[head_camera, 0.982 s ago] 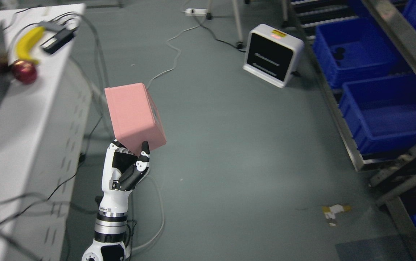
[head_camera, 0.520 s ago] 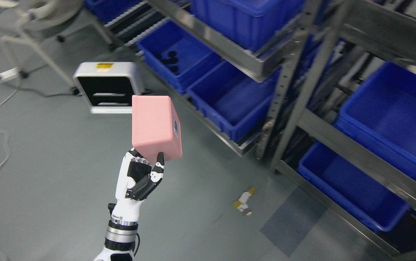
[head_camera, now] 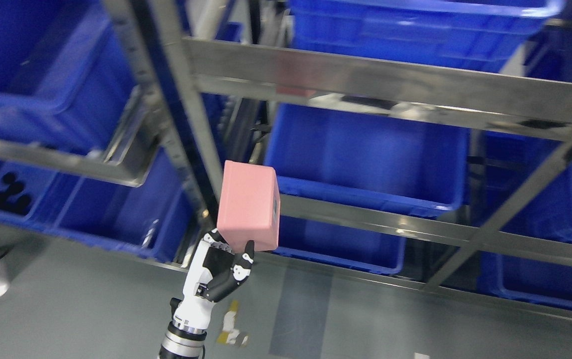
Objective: Place storage box into left shelf container
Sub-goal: 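Extend the left hand and drop the pink box into the blue bin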
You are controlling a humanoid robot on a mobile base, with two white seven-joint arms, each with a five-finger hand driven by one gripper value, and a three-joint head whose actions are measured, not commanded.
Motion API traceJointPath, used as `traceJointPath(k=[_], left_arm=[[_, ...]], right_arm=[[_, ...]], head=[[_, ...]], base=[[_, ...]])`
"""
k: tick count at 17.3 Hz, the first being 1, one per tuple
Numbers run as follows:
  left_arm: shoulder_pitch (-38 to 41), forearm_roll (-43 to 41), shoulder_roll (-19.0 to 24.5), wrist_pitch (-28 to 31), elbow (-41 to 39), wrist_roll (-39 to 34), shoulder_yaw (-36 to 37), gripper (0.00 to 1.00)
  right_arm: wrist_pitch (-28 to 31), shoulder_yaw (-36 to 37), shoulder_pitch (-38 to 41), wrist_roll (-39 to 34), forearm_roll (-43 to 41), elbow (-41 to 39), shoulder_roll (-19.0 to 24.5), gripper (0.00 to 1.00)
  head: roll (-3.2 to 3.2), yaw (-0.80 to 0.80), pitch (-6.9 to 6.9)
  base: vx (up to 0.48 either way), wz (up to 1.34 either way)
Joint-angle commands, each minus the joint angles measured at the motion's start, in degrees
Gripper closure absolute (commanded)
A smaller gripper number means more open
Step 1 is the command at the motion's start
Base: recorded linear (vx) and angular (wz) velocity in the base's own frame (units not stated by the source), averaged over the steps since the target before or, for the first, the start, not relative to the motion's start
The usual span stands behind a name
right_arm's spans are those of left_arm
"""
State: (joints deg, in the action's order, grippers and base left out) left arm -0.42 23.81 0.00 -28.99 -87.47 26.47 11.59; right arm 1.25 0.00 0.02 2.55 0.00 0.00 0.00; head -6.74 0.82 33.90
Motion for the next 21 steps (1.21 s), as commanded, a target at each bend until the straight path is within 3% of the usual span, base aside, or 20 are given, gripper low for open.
traceJointPath(k=[1, 9, 13, 17, 19, 20, 21], left_arm=[[-3.16, -2.78, 2.1, 0.69, 3.6, 2.62, -0.16, 0.95], [-25.3, -22.11, 5.01, 0.95, 26.62, 10.43, -5.88, 0.95], [-32.71, -35.03, 1.86, 0.87, 37.26, 13.08, -3.86, 0.93], [-35.0, -45.85, 1.0, 0.43, 40.62, 12.38, -2.98, 0.92], [-35.0, -46.57, 1.0, 0.43, 40.63, 10.46, 0.44, 0.88], [-35.0, -46.4, 1.0, 0.34, 40.54, 8.88, 0.71, 0.85], [-35.09, -46.22, 1.0, 0.34, 40.36, 7.91, 0.72, 0.75]], right_arm=[[-0.02, 0.26, 0.51, -0.09, 0.09, -1.0, -1.0, 0.0], [-0.02, 0.26, 0.51, -0.09, 0.09, -1.0, -1.0, 0.0], [-0.02, 0.26, 0.51, -0.09, 0.09, -1.0, -1.0, 0.0], [-0.02, 0.26, 0.51, -0.09, 0.09, -1.0, -1.0, 0.0], [-0.02, 0.26, 0.51, -0.09, 0.09, -1.0, -1.0, 0.0], [-0.02, 0.26, 0.51, -0.09, 0.09, -1.0, -1.0, 0.0], [-0.02, 0.26, 0.51, -0.09, 0.09, -1.0, -1.0, 0.0]], head=[[0.0, 0.0, 0.0], [0.0, 0.0, 0.0], [0.0, 0.0, -0.01], [0.0, 0.0, -0.01], [0.0, 0.0, -0.01], [0.0, 0.0, -0.01], [0.0, 0.0, -0.01]], base=[[0.199, -0.76], [0.132, -0.31], [0.053, -0.07], [0.016, -0.01], [0.0, 0.0], [0.0, 0.0], [0.0, 0.0]])
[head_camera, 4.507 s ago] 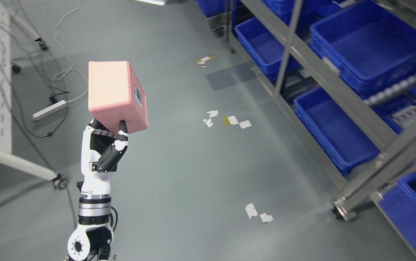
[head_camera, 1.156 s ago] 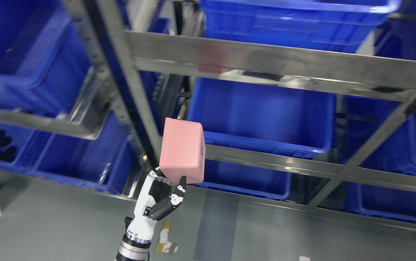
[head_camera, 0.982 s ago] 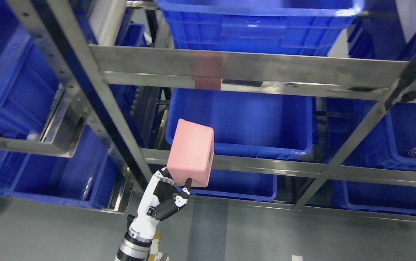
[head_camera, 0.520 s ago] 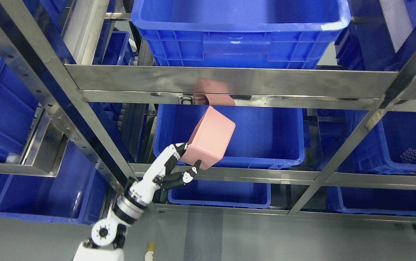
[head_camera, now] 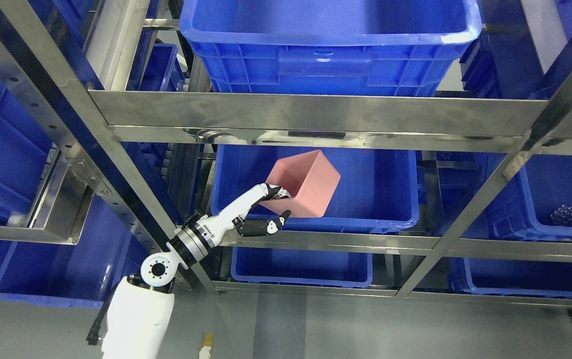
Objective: Place storage box into left shelf container
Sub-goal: 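Extend the left hand and drop the pink box into the blue bin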
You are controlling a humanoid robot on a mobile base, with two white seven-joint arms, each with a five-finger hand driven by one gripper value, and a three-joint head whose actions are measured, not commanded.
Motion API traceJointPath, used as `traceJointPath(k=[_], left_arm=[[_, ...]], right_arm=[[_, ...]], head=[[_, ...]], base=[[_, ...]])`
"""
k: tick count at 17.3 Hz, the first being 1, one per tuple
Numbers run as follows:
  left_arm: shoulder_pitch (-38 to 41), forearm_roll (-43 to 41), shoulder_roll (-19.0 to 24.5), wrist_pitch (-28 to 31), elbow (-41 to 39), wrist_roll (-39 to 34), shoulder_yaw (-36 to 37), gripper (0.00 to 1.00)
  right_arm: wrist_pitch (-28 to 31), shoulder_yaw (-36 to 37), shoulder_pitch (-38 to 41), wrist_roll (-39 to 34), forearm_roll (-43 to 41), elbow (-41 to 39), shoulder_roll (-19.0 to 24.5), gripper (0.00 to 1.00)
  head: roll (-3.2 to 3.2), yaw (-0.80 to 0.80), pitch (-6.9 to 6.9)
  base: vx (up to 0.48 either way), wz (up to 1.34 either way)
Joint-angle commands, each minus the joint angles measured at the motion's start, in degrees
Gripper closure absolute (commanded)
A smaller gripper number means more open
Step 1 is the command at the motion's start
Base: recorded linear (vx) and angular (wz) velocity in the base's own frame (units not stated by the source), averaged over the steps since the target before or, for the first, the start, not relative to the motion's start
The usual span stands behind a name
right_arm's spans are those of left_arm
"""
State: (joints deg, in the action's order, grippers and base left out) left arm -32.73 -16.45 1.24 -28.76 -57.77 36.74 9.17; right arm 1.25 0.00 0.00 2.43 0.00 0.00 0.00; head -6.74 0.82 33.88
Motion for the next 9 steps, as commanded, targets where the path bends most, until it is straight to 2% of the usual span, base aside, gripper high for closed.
traceJointPath(k=[1, 6, 7, 9], left_arm=[[-2.87, -5.87, -0.24, 0.11, 10.31, -3.33, 3.14, 0.59], [-2.87, -2.64, -0.24, -0.06, 5.23, -4.65, 1.9, 0.23], [-2.87, 0.95, -0.24, 0.02, 2.78, -4.66, 1.9, 0.19], [-2.87, 13.05, -0.24, 0.81, -1.53, -6.14, 2.08, 0.16]], right_arm=[[-0.02, 0.26, 0.53, 0.03, 0.09, -1.0, -1.0, 0.0], [-0.02, 0.26, 0.53, 0.03, 0.09, -1.0, -1.0, 0.0], [-0.02, 0.26, 0.53, 0.03, 0.09, -1.0, -1.0, 0.0], [-0.02, 0.26, 0.53, 0.03, 0.09, -1.0, -1.0, 0.0]], head=[[0.0, 0.0, 0.0], [0.0, 0.0, 0.0], [0.0, 0.0, 0.0], [0.0, 0.0, 0.0]], base=[[0.0, 0.0], [0.0, 0.0], [0.0, 0.0], [0.0, 0.0]])
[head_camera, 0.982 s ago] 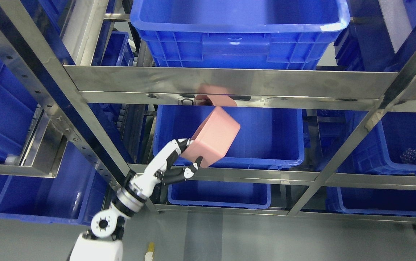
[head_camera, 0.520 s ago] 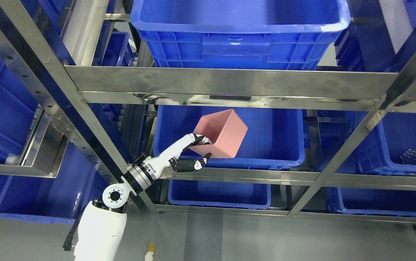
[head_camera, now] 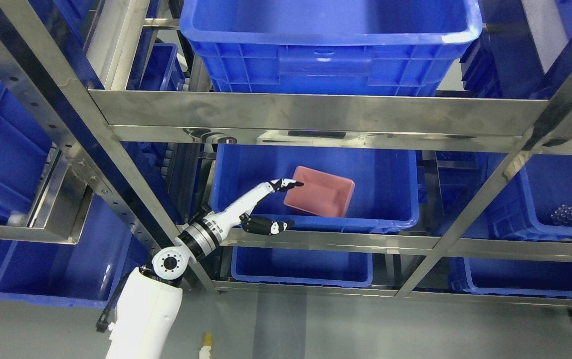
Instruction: Place storage box into left shelf container
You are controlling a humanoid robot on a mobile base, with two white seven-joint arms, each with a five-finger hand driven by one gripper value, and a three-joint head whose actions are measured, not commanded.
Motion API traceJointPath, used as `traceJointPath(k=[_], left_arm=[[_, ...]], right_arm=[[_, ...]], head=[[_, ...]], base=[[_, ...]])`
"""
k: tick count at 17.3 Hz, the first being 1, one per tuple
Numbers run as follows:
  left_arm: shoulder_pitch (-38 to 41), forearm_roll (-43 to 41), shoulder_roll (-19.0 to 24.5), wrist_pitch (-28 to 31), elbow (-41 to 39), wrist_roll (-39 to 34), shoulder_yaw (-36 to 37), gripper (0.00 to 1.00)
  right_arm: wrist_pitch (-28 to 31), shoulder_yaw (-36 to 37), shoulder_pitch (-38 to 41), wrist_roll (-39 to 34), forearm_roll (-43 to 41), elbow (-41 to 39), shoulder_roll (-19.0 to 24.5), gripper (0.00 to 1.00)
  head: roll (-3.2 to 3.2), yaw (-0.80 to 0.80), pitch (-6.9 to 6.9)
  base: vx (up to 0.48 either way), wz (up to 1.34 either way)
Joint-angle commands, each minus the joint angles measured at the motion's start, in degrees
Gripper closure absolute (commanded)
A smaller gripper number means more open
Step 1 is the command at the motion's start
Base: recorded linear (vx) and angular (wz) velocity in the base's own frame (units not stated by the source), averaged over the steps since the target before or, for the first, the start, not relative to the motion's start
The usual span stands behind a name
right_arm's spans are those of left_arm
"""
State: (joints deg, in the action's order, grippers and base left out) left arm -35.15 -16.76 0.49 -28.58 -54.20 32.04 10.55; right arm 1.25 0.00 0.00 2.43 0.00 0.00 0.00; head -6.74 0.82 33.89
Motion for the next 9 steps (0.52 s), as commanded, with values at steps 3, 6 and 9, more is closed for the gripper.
traceJointPath(k=[3, 6, 9], left_arm=[[4.02, 25.18, 0.51, 3.35, -12.92, -13.89, 1.05, 0.04], [14.38, 26.95, 0.51, 4.06, -25.31, -27.71, 1.05, 0.01], [24.31, 27.04, 0.51, 4.67, -35.69, -28.79, 0.35, 0.01]], right_arm=[[-0.02, 0.26, 0.53, 0.03, 0.09, -1.0, -1.0, 0.0], [-0.02, 0.26, 0.53, 0.03, 0.09, -1.0, -1.0, 0.0], [-0.02, 0.26, 0.53, 0.03, 0.09, -1.0, -1.0, 0.0]], head=[[0.0, 0.0, 0.0], [0.0, 0.0, -0.01], [0.0, 0.0, -0.01]], base=[[0.0, 0.0], [0.0, 0.0], [0.0, 0.0]])
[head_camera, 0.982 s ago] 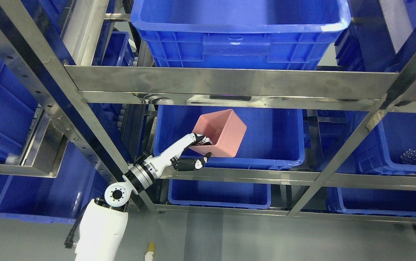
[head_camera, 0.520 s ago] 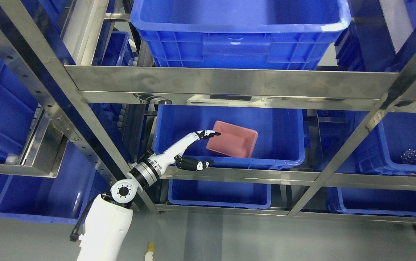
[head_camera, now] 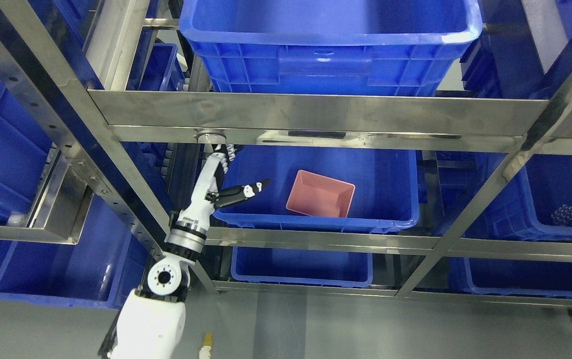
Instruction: Place storage box into left shelf container
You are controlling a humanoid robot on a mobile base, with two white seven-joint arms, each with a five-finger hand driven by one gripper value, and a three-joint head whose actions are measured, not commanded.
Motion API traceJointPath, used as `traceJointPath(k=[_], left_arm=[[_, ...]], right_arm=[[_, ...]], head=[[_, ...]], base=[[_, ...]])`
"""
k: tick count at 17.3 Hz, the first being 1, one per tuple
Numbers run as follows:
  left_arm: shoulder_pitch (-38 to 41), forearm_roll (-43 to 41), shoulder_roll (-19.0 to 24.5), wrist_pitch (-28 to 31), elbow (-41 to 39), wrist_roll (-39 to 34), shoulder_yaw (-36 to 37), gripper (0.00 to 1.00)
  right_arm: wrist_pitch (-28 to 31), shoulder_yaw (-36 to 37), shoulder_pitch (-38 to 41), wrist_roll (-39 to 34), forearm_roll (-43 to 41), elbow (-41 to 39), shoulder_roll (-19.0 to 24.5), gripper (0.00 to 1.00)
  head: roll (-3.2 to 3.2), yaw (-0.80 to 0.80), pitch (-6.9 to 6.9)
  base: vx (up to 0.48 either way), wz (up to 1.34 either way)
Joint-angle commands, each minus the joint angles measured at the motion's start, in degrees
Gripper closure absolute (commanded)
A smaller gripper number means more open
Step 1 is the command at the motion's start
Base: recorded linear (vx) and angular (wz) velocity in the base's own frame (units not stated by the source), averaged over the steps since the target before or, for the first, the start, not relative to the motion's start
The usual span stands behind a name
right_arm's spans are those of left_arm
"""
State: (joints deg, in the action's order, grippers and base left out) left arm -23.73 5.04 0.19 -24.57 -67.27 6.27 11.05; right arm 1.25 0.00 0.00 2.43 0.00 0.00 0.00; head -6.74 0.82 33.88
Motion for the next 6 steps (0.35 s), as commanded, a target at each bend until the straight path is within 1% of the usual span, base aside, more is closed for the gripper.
traceJointPath(k=[1, 6], left_arm=[[15.27, 5.24, 0.81, 0.83, -24.29, -3.1, -0.15, 0.01], [15.82, 5.24, 0.81, 0.75, -24.31, -3.02, -0.68, 0.01]], right_arm=[[-0.02, 0.26, 0.53, 0.03, 0.09, -1.0, -1.0, 0.0], [-0.02, 0.26, 0.53, 0.03, 0.09, -1.0, -1.0, 0.0]], head=[[0.0, 0.0, 0.0], [0.0, 0.0, 0.0]], base=[[0.0, 0.0], [0.0, 0.0]])
